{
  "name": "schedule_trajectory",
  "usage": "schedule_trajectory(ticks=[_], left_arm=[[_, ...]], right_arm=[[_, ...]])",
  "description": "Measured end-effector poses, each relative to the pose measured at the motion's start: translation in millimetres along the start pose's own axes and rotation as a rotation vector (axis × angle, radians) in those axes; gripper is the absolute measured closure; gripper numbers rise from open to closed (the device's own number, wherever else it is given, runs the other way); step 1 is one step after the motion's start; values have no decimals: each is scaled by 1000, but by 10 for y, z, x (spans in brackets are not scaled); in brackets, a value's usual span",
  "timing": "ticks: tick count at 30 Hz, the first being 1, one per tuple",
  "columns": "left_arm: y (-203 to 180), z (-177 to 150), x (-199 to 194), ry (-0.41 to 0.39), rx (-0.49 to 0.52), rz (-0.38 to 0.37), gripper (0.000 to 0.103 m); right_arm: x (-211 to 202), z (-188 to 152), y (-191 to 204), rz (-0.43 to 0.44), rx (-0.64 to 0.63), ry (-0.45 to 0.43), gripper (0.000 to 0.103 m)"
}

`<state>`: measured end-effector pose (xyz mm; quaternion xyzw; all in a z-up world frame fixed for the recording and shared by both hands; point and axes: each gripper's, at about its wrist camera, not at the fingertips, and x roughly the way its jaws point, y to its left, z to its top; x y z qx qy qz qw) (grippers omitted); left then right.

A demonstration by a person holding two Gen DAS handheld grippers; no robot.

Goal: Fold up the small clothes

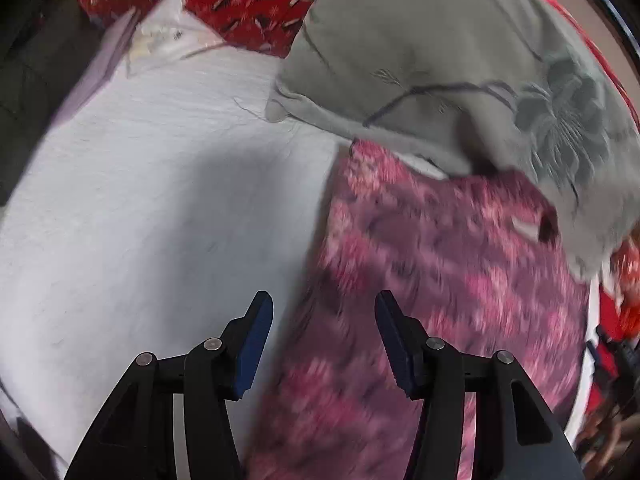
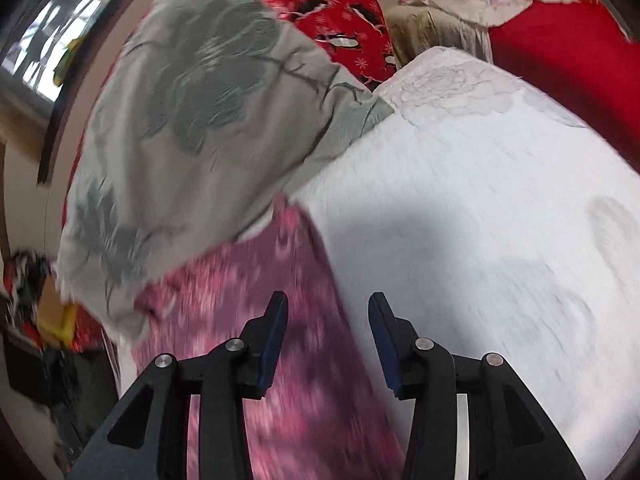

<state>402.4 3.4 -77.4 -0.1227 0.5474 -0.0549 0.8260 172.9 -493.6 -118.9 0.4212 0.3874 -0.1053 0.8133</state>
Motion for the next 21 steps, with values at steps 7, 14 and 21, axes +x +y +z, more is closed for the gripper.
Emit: schedule_trajectory(ticks=[7, 14, 21], left_arm=[[-307, 225, 421, -18, 72, 62, 50], [-389, 252, 693, -6, 101, 123, 50], [-502, -237, 257, -101, 195, 18, 47]], right_arm=[[574, 177, 399, -21, -173, 31, 99], [653, 174, 219, -94, -159, 21, 98], [28, -114, 521, 45, -250, -114, 79]])
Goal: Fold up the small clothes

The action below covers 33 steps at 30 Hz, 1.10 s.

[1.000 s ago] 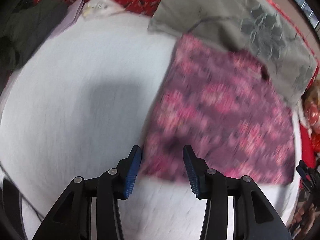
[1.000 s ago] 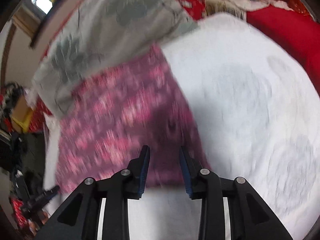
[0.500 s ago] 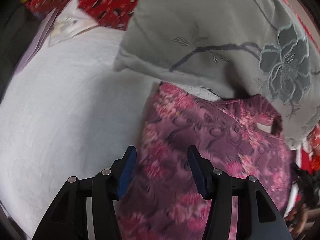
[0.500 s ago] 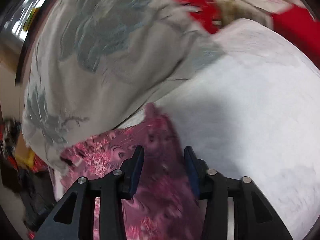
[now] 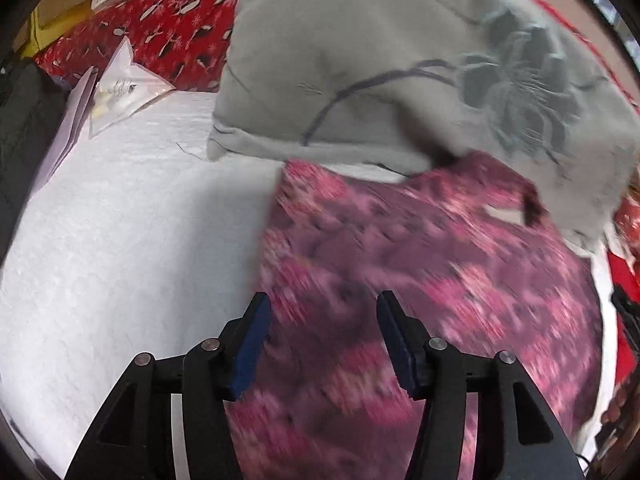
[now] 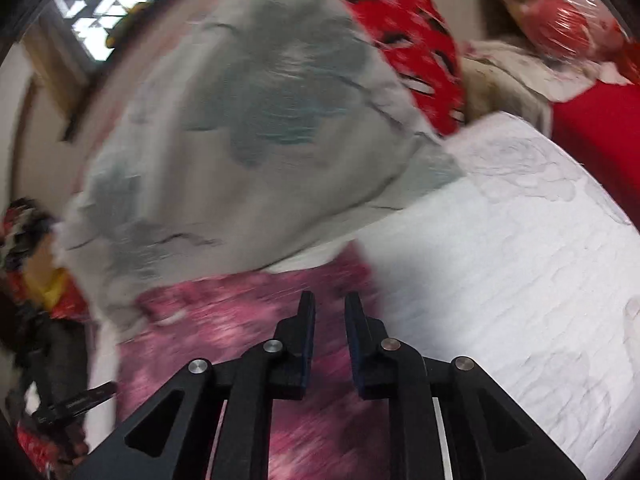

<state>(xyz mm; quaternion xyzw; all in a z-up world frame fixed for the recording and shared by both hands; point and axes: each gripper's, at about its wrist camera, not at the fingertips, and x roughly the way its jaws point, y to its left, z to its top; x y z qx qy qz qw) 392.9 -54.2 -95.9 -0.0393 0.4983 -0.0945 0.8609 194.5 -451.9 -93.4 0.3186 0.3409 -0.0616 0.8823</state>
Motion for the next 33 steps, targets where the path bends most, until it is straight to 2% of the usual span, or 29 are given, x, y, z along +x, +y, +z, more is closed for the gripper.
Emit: schedule_trajectory(ticks=[2, 4, 5, 7, 8, 11, 13, 14, 16, 18, 19, 21, 27, 33], left_arm=[[-62, -146, 66, 24, 21, 13, 46], [-111, -243, 178, 67, 47, 63, 45], [-112, -270, 179, 54, 57, 72, 44], [-140, -273, 78, 49, 69, 95, 48], [-144, -271, 10, 46, 65, 81, 48], [-211, -368, -177, -7, 69, 67, 46], [-279, -508, -194, -1, 96, 87, 42], [-286, -566, -137, 22, 114, 100, 42], [-266, -661, -101, 63, 132, 112, 41], [-291, -713, -120, 22, 148, 128, 40], [-315, -710, -119, 28, 158, 134, 39], [-316, -700, -124, 37, 159, 130, 39], [-211, -620, -198, 32, 152, 135, 39], [-33, -480, -270, -24, 188, 214, 39]], right_arm=[[-9, -140, 77, 20, -25, 21, 75], [165, -326, 98, -70, -72, 95, 74], [271, -371, 68, -110, -73, 149, 74], [196, -408, 70, -123, -74, 114, 72], [144, -393, 110, -129, -71, 118, 72], [-91, -423, 223, -86, -91, 75, 72], [-197, -502, 246, -102, -113, 58, 65], [-190, -558, 222, -108, -114, 70, 63], [-52, -665, 89, -165, -101, 161, 62], [-95, -698, 91, -171, -111, 137, 63], [-117, -682, 142, -197, -123, 149, 62], [-150, -692, 305, -207, -151, 156, 60], [-218, -989, 932, -123, -324, 176, 58], [-69, -1680, 1826, -52, -660, 234, 53]])
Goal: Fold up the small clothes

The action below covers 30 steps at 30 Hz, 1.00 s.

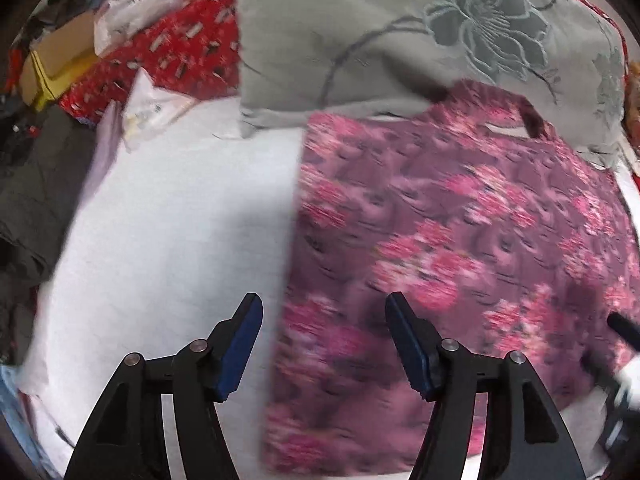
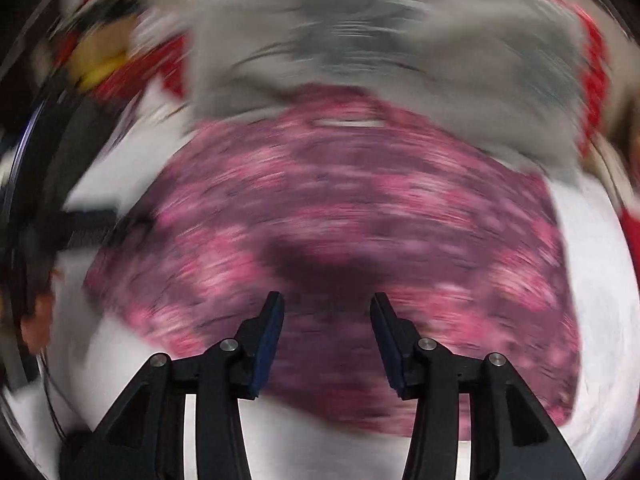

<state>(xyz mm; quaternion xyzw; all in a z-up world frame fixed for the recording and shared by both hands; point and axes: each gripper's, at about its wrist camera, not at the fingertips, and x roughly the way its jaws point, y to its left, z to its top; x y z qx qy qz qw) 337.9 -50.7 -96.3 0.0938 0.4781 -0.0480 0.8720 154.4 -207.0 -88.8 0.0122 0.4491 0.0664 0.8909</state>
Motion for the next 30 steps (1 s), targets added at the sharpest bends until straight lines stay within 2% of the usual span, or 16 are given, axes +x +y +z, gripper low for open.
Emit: schedule_trajectory(ticks=[3, 5, 6, 8, 14, 18, 21, 28, 29, 30], left_arm=[[143, 54, -4, -14, 8, 46, 39], [255, 100, 28, -14, 14, 75, 39], [305, 124, 52, -7, 17, 82, 39], [428, 180, 133, 18, 11, 69, 39], [827, 340, 351, 116, -73, -97, 40], [1056, 445, 477, 165, -152, -176, 40], [1143, 492, 543, 189, -196, -230, 39], [1064, 555, 645, 254, -191, -286, 39], [1045, 568, 652, 261, -188, -291, 39], [1019, 585, 667, 270, -185, -301, 39]], right_arm=[[58, -10, 531, 26, -144, -8, 48], [110, -4, 894, 37, -234, -19, 40], [128, -15, 1020, 39, -264, -24, 36], [162, -49, 1265, 44, -332, -41, 35], [314, -171, 1860, 6, -535, -72, 34], [491, -242, 2105, -125, -646, -116, 30], [525, -228, 2144, -174, -656, -162, 26], [617, -236, 2344, -345, -742, -272, 30], [639, -211, 2347, -358, -741, -282, 33], [659, -188, 2346, -365, -740, -287, 46]])
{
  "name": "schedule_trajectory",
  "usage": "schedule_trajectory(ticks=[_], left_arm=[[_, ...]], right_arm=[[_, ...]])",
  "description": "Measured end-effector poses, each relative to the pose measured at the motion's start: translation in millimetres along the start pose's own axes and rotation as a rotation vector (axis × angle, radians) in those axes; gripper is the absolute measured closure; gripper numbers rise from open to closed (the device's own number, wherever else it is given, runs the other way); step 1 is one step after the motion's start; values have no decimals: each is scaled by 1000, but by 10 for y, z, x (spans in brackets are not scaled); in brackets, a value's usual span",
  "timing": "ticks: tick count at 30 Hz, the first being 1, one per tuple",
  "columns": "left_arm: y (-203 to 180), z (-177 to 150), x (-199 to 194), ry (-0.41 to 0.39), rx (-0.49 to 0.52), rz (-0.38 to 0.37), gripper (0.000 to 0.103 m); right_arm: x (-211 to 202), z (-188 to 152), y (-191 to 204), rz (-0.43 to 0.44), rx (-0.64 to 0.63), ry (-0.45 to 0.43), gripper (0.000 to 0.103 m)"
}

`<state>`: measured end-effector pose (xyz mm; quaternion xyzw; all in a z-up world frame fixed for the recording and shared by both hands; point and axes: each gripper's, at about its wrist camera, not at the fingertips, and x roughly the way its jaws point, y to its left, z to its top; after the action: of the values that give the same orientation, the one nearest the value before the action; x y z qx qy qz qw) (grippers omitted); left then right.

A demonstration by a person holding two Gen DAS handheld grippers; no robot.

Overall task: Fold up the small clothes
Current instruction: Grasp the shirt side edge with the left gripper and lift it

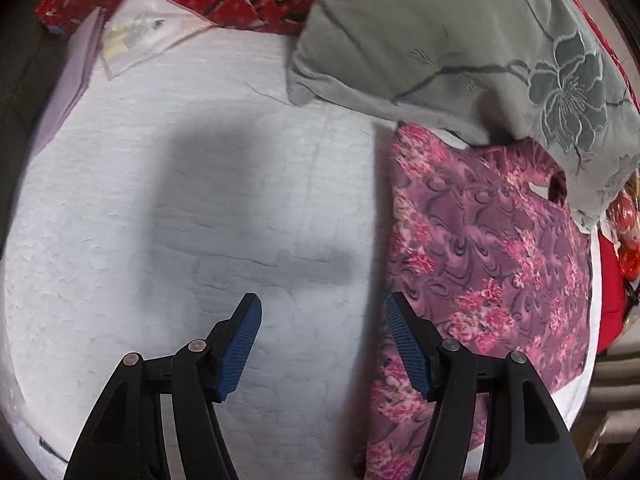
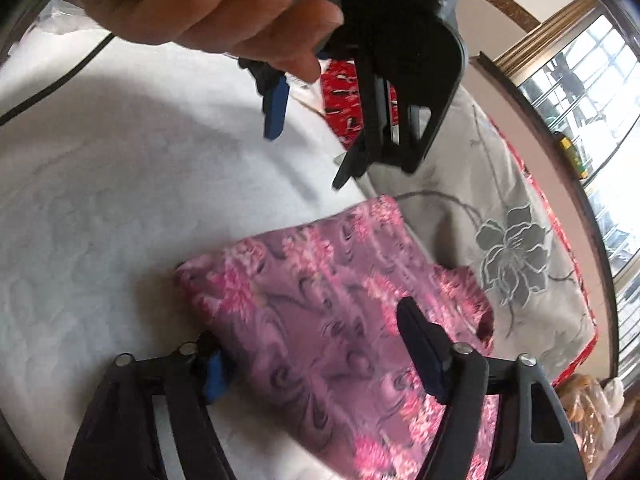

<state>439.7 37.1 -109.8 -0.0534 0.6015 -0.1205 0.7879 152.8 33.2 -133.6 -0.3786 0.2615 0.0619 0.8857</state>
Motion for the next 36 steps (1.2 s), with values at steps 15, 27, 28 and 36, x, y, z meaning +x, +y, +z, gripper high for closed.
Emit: schedule_trajectory(ticks=[15, 27, 28, 36], left_arm=[[-312, 385, 493, 122, -79, -169, 38], [-959, 412, 478, 61, 29, -131, 91], [-993, 400, 439, 54, 31, -126, 92], [-1406, 318, 93, -19, 66, -94, 94]], right_arm=[[-155, -90, -525, 35, 181, -72, 97], [-249, -225, -744, 74, 287, -102, 98], [-259, -246, -778, 74, 302, -103, 98], [-371, -456, -1115, 102, 469, -101, 98]])
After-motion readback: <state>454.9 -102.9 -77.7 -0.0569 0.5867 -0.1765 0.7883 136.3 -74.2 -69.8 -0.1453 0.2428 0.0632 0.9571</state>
